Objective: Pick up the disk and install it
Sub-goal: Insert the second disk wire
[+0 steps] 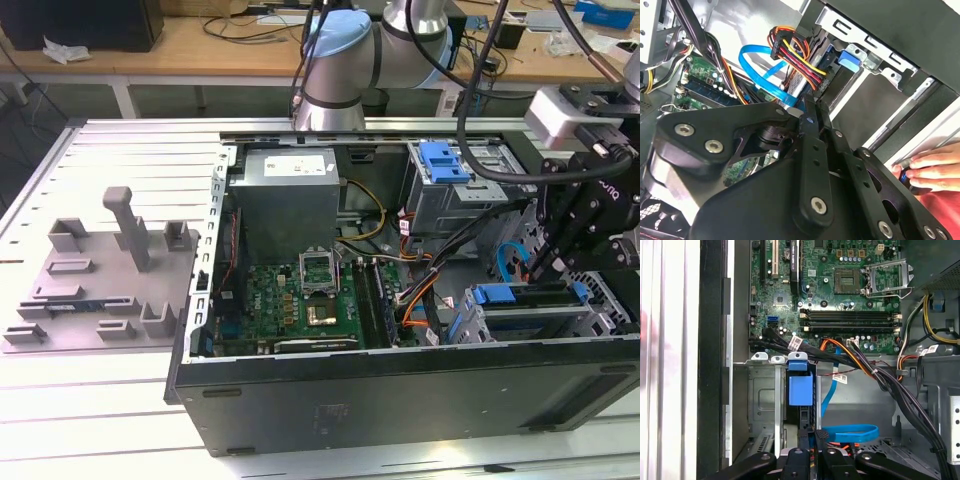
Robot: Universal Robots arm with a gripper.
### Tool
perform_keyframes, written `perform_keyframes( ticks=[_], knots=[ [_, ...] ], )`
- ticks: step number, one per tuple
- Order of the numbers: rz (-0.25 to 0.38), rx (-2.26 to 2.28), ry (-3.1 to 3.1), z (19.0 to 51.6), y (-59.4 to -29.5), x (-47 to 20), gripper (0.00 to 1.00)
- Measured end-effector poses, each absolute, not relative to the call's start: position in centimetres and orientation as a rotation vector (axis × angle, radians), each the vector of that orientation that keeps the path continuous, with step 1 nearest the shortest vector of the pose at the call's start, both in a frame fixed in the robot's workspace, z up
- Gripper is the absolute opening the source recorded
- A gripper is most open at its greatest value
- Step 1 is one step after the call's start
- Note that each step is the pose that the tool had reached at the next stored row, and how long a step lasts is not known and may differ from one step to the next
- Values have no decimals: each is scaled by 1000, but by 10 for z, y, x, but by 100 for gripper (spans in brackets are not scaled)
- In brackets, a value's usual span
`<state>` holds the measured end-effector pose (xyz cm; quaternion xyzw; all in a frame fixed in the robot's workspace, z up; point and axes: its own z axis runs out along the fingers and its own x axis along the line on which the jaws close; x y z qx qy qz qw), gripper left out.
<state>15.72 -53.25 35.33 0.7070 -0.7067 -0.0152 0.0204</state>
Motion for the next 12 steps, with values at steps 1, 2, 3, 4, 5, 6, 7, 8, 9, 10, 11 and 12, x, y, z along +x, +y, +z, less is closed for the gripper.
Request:
perform_keyframes(
  ticks=[1,2,3,4,5,6,7,8,9,10,11,12],
  knots=[
    [-47,2193,-2192,353,-532,158,16],
    [-47,2193,-2192,353,-532,159,16],
    [-47,2193,-2192,353,-532,159,16],
    [-47,2193,-2192,353,-532,159,16],
    [-47,2193,-2192,353,-532,159,16],
    [-47,2193,-2192,352,-532,159,16],
    [-47,2193,-2192,352,-532,159,16],
    [-47,2193,-2192,352,-532,159,16],
    [-47,2193,-2192,351,-532,159,16],
    [-47,2193,-2192,351,-532,159,16],
    [-47,2193,-2192,351,-532,159,16],
    [-47,2193,-2192,350,-532,159,16]
  ],
)
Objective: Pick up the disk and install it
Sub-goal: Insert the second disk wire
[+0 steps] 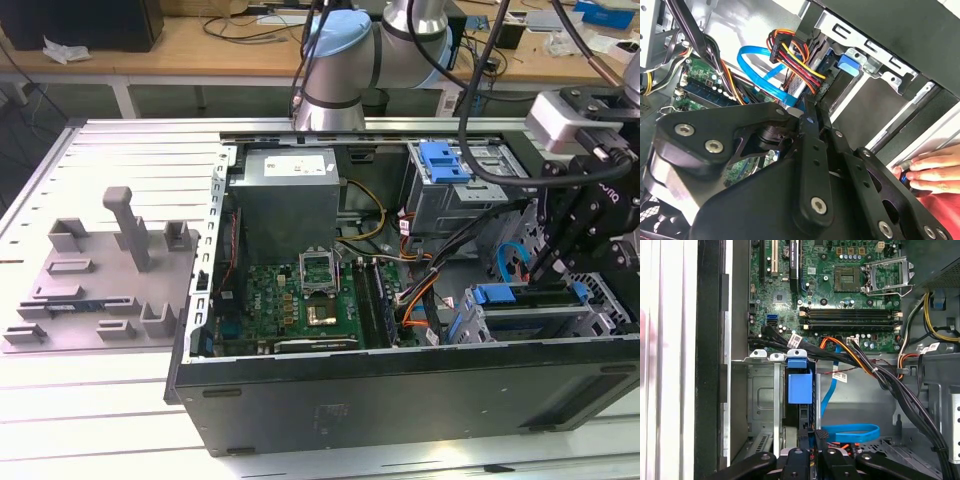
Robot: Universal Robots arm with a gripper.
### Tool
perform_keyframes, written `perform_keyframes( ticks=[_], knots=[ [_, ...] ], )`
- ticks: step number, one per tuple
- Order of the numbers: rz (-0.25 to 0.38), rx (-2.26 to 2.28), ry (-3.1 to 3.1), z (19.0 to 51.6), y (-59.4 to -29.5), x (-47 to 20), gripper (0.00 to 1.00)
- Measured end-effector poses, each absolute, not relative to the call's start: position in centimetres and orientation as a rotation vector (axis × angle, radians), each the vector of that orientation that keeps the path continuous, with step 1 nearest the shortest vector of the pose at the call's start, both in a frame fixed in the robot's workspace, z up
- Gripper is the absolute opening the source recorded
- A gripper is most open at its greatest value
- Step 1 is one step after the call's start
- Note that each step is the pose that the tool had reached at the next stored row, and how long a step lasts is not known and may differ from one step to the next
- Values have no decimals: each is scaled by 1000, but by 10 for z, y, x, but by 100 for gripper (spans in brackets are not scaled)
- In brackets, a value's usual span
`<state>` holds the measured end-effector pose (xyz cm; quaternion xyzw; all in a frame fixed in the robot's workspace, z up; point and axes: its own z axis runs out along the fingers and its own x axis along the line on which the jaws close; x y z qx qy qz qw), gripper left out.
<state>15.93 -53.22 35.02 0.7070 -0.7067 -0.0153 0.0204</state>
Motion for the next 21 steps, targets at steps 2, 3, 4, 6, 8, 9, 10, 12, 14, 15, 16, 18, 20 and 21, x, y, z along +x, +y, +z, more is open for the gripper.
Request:
perform_keyframes(
  ticks=[2,3,4,6,8,9,10,12,14,15,16,18,20,21],
  knots=[
    [-47,2193,-2192,350,-532,159,16],
    [-47,2193,-2192,349,-532,159,16],
    [-47,2193,-2192,348,-532,159,16],
    [-47,2193,-2192,348,-532,159,16],
    [-47,2193,-2192,347,-532,159,16],
    [-47,2193,-2192,347,-532,159,16],
    [-47,2193,-2192,347,-532,159,16],
    [-47,2193,-2192,346,-532,159,16],
    [-47,2193,-2192,345,-532,159,16],
    [-47,2193,-2192,345,-532,159,16],
    [-47,2193,-2192,344,-532,159,16],
    [-48,2193,-2192,345,-532,159,16],
    [-47,2193,-2192,346,-532,159,16],
    [-47,2193,-2192,346,-532,159,16]
  ],
)
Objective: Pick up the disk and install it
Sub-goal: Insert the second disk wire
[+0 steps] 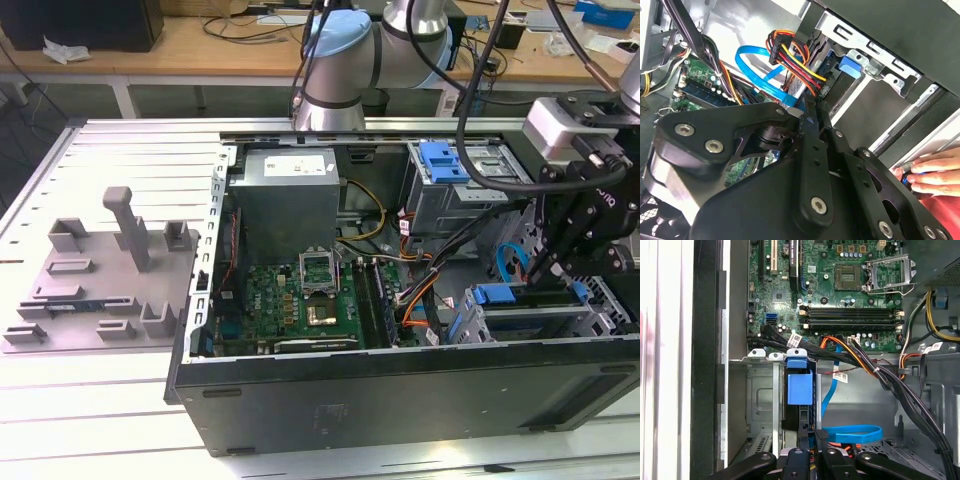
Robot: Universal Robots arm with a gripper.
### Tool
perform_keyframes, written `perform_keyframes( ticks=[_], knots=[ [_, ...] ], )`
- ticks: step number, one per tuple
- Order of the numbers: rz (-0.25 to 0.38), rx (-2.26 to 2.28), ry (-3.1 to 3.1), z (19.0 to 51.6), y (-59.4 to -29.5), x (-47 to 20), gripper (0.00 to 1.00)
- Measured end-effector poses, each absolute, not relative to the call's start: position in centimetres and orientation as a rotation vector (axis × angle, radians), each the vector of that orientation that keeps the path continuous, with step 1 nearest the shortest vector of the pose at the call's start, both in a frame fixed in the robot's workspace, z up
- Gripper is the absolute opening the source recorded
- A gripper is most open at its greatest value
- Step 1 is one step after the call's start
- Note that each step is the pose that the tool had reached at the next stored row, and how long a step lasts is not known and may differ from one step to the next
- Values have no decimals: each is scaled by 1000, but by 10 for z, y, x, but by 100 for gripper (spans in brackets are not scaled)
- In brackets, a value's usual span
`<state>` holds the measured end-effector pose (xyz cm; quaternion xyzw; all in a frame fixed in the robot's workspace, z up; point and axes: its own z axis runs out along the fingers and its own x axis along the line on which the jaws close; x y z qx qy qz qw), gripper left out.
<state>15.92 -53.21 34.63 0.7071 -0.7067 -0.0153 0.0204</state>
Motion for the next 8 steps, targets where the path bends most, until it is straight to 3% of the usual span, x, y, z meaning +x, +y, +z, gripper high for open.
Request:
perform_keyframes(
  ticks=[8],
  knots=[
    [-47,2193,-2192,347,-533,159,16]
  ],
)
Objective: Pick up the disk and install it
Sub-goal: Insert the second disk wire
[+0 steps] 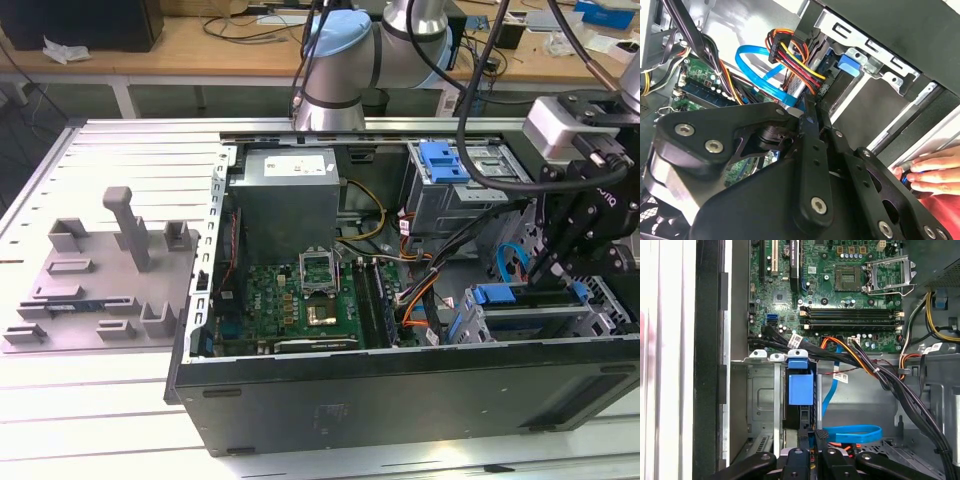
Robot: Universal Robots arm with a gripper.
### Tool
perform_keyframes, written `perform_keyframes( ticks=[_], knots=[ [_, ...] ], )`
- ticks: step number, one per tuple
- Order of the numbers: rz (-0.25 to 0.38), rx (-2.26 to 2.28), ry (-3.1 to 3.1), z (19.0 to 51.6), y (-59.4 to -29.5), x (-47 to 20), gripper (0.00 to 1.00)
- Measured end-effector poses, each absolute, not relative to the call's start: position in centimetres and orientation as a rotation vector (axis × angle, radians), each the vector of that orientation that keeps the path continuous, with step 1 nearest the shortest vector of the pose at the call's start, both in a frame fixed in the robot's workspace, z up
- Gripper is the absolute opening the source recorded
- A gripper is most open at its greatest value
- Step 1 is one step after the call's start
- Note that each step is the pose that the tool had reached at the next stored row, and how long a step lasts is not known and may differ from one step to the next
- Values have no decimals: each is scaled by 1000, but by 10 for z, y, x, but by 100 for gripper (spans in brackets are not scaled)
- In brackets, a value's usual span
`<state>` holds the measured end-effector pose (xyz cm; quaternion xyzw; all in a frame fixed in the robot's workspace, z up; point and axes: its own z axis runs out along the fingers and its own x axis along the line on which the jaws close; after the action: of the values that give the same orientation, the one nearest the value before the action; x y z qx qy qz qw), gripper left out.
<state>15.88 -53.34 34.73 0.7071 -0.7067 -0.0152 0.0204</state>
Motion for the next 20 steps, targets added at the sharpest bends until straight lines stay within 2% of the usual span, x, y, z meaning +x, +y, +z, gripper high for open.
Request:
perform_keyframes(
  ticks=[20],
  knots=[
    [-47,2193,-2192,339,-534,159,16]
  ],
)
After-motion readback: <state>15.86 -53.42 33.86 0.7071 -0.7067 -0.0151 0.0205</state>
